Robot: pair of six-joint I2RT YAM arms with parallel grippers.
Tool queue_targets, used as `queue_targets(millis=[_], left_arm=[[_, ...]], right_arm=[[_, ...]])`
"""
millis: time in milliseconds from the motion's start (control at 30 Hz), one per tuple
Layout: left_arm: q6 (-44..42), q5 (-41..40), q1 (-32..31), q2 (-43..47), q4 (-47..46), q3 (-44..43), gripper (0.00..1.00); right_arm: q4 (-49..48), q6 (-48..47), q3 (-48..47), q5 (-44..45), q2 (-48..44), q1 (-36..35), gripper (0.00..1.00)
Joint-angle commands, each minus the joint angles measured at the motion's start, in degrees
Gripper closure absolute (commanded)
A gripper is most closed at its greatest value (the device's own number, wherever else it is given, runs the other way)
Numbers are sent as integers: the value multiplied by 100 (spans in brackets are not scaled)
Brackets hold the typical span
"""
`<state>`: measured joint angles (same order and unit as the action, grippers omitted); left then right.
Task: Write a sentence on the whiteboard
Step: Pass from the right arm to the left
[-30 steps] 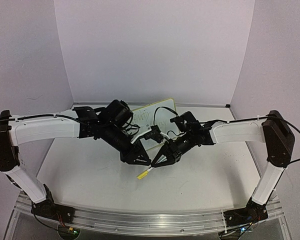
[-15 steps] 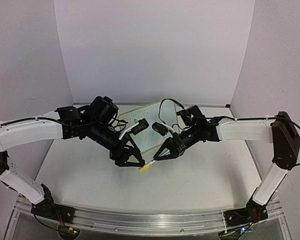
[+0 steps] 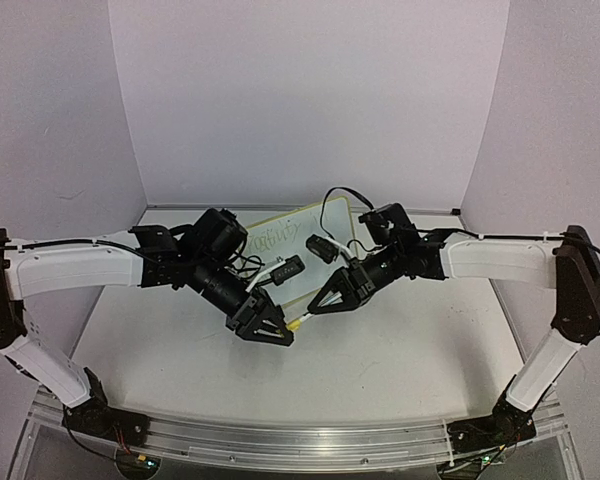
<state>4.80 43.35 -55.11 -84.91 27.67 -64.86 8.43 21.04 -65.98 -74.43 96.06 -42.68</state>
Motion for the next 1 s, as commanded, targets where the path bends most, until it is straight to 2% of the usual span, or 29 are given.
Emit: queue_targets(millis=[0,167,400,467,700,967], left_arm=[[73,318,18,-96,-299,-62,54],[72,391,17,-118,-308,-65,67],[88,595,18,-180,-361,-65,95],[119,650,18,-197,-426,-56,100],[336,879,18,-186,-947,46,100],[290,993,19,-176,-1062,-175,100]], right_arm=[[-139,-23,-104,-62,-268,5,100],[-131,-23,-77,-162,-282,0,100],[-122,-54,-34,-251,-298,-23,100],[-122,-85,-39,-244,-298,-68,100],[-139,-260,-70,-215,-251,-307,100],[-138,-337,-171,-260,-160,-568,100]])
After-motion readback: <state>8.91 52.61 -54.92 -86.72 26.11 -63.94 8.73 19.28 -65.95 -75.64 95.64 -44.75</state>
